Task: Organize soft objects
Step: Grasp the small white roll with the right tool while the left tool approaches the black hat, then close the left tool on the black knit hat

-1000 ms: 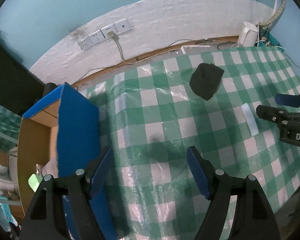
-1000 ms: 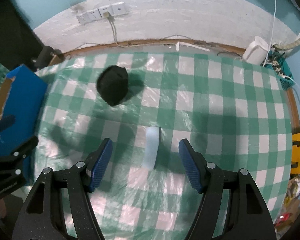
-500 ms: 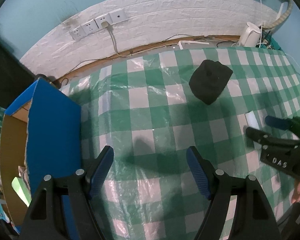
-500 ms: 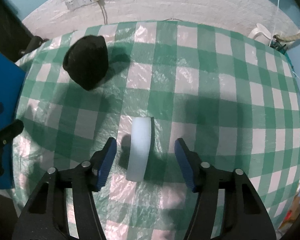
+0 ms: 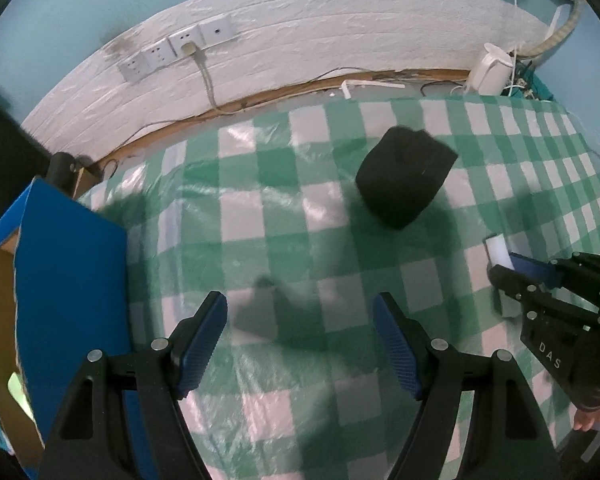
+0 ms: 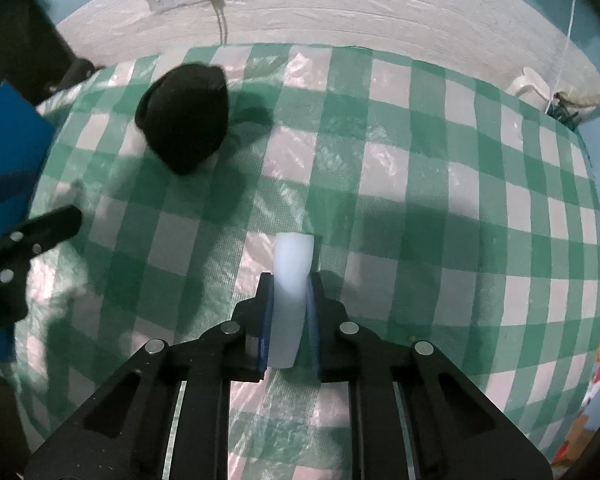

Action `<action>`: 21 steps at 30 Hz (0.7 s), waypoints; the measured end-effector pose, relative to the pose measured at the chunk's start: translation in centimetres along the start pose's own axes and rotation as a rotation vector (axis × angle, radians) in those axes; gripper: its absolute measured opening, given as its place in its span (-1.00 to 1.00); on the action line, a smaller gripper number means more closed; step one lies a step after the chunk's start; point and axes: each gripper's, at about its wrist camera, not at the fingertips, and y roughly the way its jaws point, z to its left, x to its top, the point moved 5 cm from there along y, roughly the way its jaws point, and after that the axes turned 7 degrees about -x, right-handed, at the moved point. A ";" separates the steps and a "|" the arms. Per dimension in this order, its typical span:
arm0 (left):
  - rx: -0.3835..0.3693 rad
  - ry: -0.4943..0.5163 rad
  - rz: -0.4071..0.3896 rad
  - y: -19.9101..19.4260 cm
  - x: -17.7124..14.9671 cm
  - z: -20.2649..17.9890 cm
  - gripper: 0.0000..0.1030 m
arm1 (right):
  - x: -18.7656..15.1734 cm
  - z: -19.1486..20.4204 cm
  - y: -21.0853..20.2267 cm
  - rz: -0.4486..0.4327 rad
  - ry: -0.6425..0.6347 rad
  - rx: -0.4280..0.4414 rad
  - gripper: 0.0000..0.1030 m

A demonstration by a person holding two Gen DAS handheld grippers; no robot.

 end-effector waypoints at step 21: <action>-0.059 0.017 -0.066 2.4 5.1 -3.8 0.69 | 4.1 -4.5 -1.5 -0.055 0.162 0.081 -0.73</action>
